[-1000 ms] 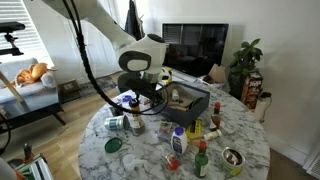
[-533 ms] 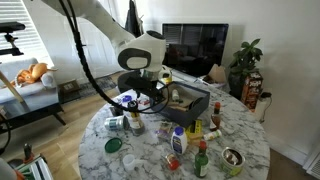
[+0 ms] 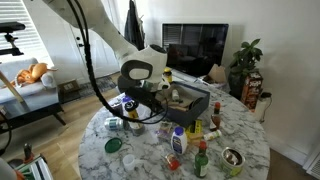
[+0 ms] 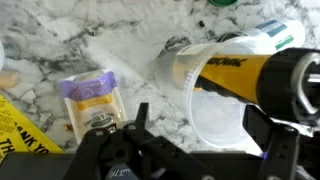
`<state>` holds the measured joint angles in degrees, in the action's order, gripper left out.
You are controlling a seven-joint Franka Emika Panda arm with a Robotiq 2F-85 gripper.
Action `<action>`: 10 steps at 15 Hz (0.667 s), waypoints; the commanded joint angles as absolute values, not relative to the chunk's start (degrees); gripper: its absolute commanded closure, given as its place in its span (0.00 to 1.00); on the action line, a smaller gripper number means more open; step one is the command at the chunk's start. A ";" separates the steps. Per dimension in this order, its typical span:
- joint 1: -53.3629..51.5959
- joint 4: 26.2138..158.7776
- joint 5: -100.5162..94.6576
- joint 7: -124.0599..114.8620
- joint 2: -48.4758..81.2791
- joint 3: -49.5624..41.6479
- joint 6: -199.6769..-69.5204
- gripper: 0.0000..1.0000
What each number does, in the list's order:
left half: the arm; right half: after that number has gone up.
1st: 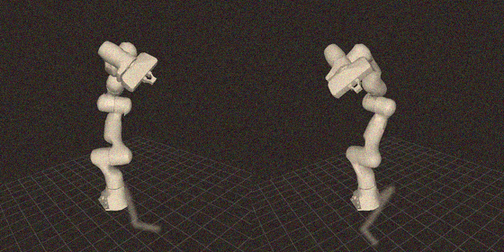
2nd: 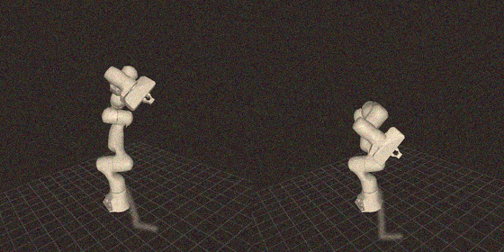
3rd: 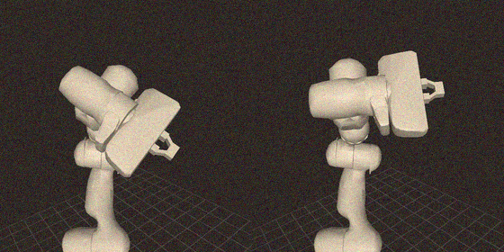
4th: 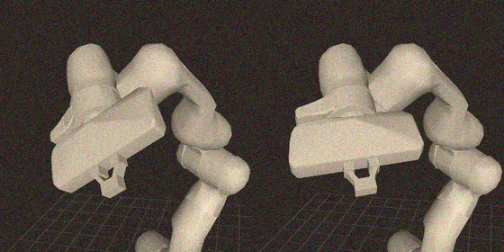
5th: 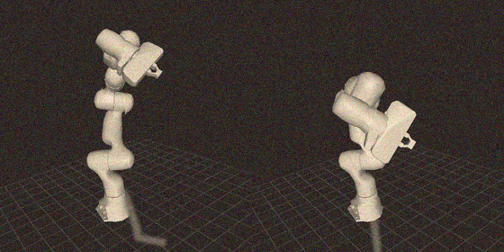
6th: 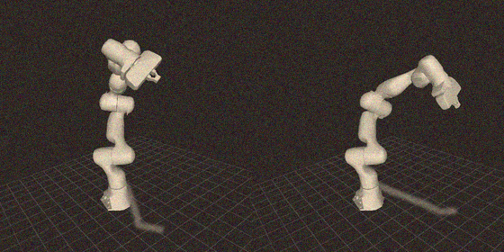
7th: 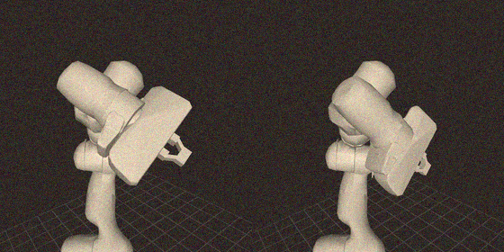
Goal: Take the metal cup out of the jar then put the flashlight into the jar
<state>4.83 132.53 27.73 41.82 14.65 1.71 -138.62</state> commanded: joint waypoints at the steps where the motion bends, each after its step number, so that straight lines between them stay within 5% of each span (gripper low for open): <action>1: 5.52 131.93 25.38 40.70 17.34 2.40 -139.72 0.04; 3: 5.53 131.39 24.66 40.42 18.25 2.59 -139.65 0.06; 7: 5.49 130.50 23.04 39.68 19.87 3.05 -139.18 0.50; 10: 5.64 130.01 22.11 39.14 20.68 3.47 -138.98 0.72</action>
<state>4.84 130.83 23.99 40.84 19.07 2.46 -138.68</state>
